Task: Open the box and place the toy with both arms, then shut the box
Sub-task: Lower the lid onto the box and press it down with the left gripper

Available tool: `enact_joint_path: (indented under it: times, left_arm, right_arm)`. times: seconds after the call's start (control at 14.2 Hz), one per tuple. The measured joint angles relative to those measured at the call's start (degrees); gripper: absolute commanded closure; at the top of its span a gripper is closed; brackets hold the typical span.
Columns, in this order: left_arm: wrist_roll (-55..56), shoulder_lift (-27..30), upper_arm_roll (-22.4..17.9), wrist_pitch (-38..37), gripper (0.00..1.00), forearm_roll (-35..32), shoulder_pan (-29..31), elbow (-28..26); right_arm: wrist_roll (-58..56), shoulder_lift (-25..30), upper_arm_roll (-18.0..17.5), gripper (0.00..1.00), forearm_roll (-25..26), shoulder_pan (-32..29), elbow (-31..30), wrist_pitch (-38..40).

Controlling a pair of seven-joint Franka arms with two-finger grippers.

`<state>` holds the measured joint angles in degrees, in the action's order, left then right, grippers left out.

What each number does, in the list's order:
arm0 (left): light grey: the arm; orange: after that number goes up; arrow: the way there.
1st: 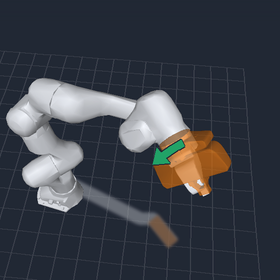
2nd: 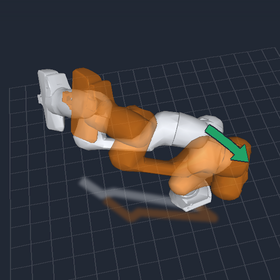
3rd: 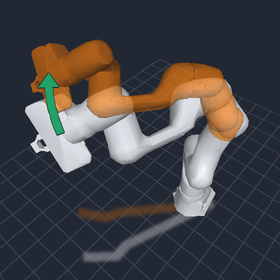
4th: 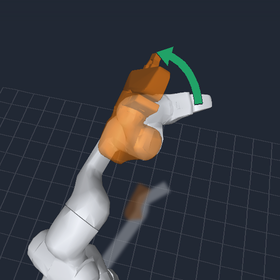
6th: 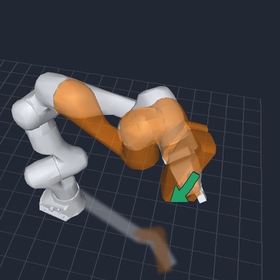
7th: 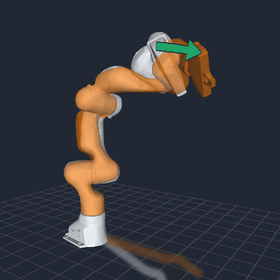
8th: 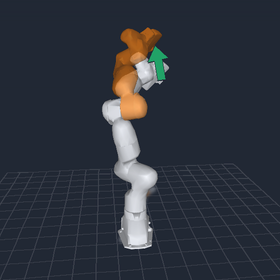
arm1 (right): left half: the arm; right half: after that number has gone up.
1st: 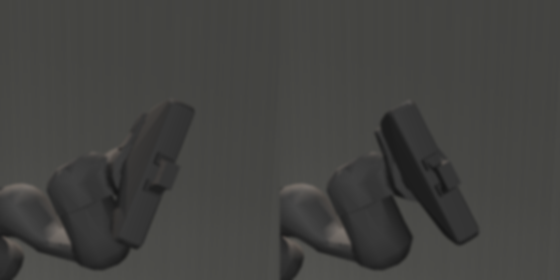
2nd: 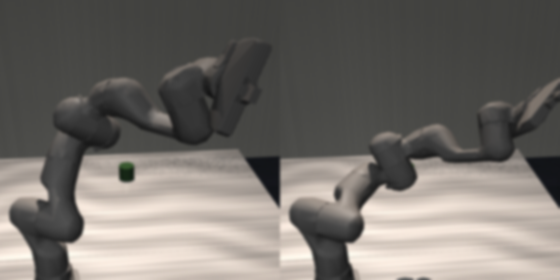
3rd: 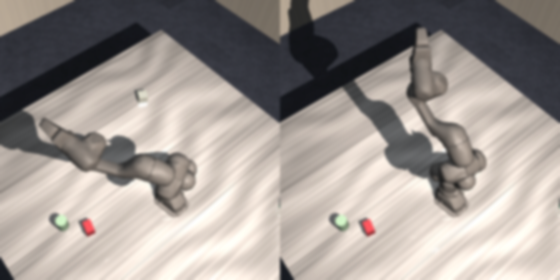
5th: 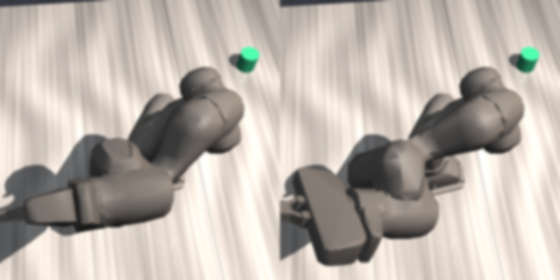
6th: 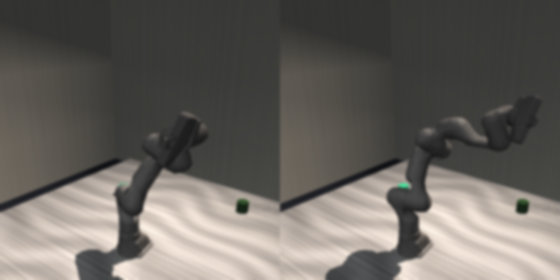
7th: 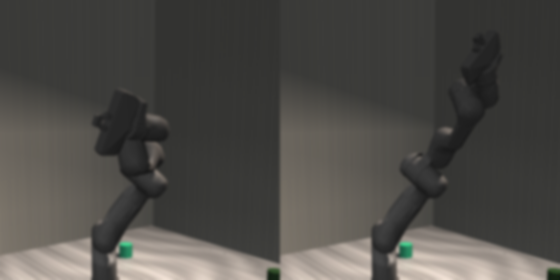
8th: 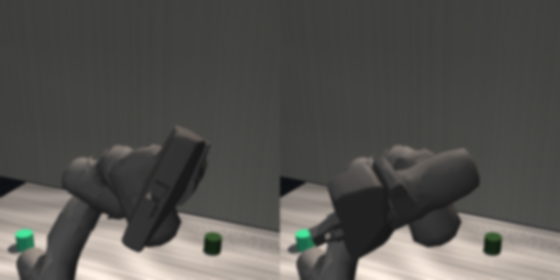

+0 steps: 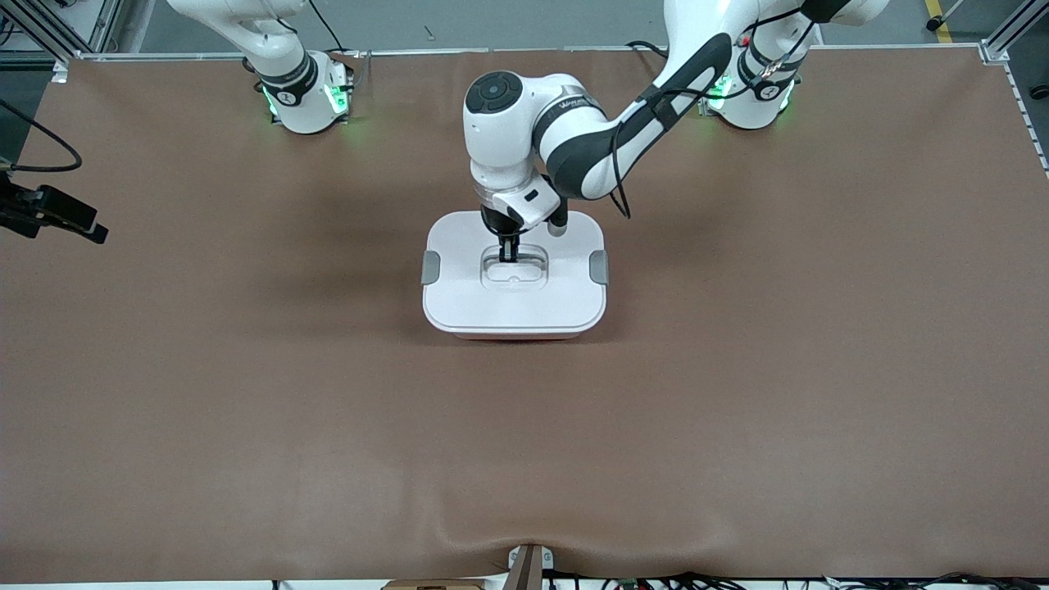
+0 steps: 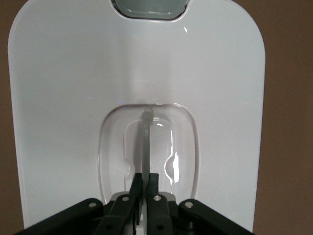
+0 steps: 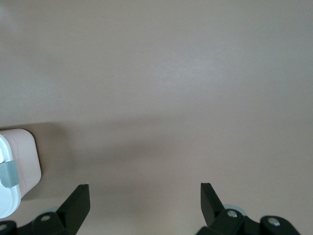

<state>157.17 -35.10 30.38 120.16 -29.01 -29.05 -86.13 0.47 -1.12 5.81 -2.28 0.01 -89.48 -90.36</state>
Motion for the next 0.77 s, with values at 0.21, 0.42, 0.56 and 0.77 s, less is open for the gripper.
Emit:
enact_joint_path:
  times: [0.21,0.42,0.56,0.77]
  left_arm:
    - [-0.1,0.0,-0.1,0.0,0.0,-0.3,0.1,0.1]
    - [-0.6,0.1,-0.1,-0.3,0.0,-0.5,0.1,0.8]
    - [-1.6,1.1,0.2,-2.5,0.0,-0.5,0.1,1.4]
    - [-2.5,3.5,2.0,-8.0,0.0,-0.5,0.1,1.7]
  right_arm:
    - [0.0,0.0,-0.1,0.0,0.0,0.6,0.0,0.0]
    - [0.0,0.0,-0.1,0.0,0.0,0.9,0.0,0.1]
    - [0.0,0.0,-0.1,0.0,0.0,1.1,0.0,0.1]
    - [0.0,0.0,-0.1,0.0,0.0,1.1,0.0,0.1]
